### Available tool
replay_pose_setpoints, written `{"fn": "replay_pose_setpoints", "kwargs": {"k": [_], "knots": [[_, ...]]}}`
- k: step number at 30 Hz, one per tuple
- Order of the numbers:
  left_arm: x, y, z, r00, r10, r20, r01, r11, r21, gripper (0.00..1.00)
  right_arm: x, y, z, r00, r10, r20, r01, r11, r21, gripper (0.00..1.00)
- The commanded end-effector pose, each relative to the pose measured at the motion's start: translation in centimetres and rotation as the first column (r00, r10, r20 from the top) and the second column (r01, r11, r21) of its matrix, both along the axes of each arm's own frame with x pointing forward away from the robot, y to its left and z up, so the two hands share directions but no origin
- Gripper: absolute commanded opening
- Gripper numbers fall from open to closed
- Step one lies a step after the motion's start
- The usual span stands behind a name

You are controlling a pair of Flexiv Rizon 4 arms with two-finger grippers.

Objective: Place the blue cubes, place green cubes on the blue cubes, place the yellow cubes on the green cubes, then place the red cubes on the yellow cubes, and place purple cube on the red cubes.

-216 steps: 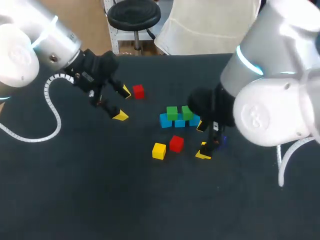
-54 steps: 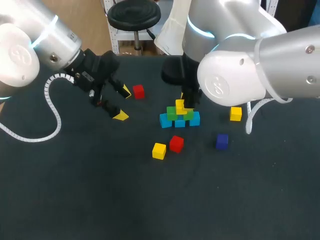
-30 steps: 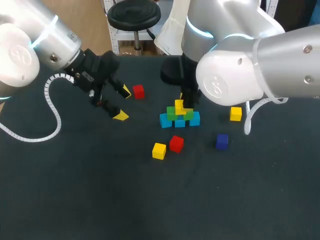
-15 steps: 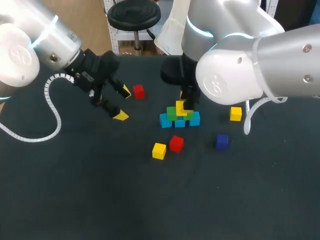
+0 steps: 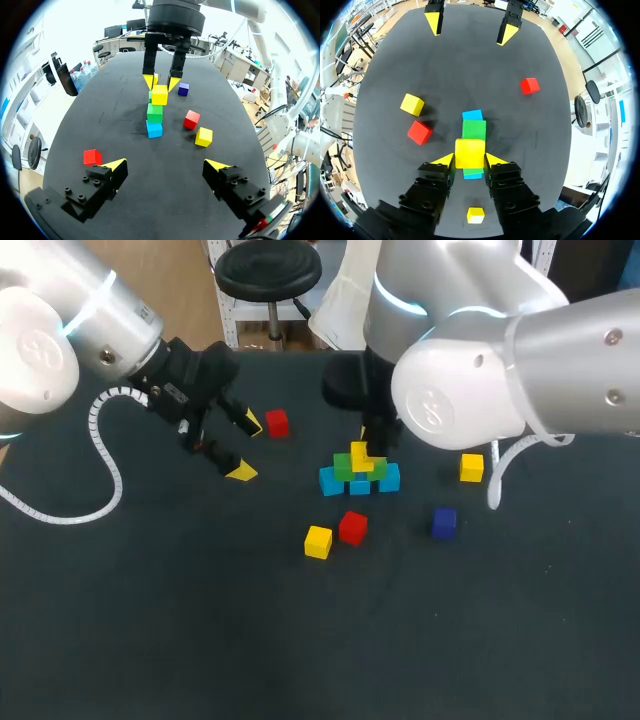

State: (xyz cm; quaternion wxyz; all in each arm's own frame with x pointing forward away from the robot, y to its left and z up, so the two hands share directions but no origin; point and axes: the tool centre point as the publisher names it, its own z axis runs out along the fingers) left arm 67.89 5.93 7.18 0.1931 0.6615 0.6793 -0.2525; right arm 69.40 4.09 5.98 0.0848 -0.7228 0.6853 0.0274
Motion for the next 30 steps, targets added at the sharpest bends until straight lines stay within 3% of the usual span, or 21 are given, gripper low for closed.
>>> {"fn": "replay_pose_setpoints", "kwargs": {"k": [1, 13, 15, 16, 17, 18, 27, 30], "knots": [[0.0, 0.1, -0.1, 1.0, -0.001, 0.003, 0.001, 1.0, -0.002, 1.0, 0.2, 0.1, -0.1, 1.0, 0.005, -0.004, -0.005, 1.0, 0.001, 0.25], [0.0, 0.1, -0.1, 1.0, -0.001, 0.003, 0.001, 1.0, -0.002, 1.0, 0.2, 0.1, 0.0, 1.0, 0.002, -0.004, -0.002, 1.0, 0.001, 0.36], [0.0, 0.1, -0.1, 1.0, -0.001, 0.003, 0.001, 1.0, -0.002, 1.0, 0.1, 0.1, 0.2, 1.0, 0.001, -0.003, -0.001, 1.0, 0.003, 0.43], [0.0, 0.1, -0.1, 1.0, -0.001, 0.003, 0.001, 1.0, -0.002, 1.0, 0.1, 0.0, 0.3, 1.0, 0.0, -0.002, 0.0, 1.0, 0.006, 0.48], [0.0, 0.1, -0.1, 1.0, -0.001, 0.003, 0.001, 1.0, -0.002, 1.0, 0.0, -0.1, 0.5, 1.0, -0.001, -0.001, 0.001, 1.0, 0.014, 0.86], [0.0, 0.1, -0.1, 1.0, -0.001, 0.003, 0.001, 1.0, -0.002, 1.0, -0.1, -0.2, 0.7, 1.0, -0.001, 0.001, 0.001, 1.0, 0.023, 1.0], [0.0, 0.1, -0.1, 1.0, -0.001, 0.003, 0.001, 1.0, -0.002, 1.0, -0.8, -3.5, 3.0, 1.0, -0.025, 0.005, 0.024, 0.991, 0.131, 1.0], [0.0, 0.1, -0.1, 1.0, -0.001, 0.003, 0.001, 1.0, -0.002, 1.0, -0.8, -5.2, 3.0, 0.999, -0.036, 0.001, 0.036, 0.991, 0.132, 1.0]]}}
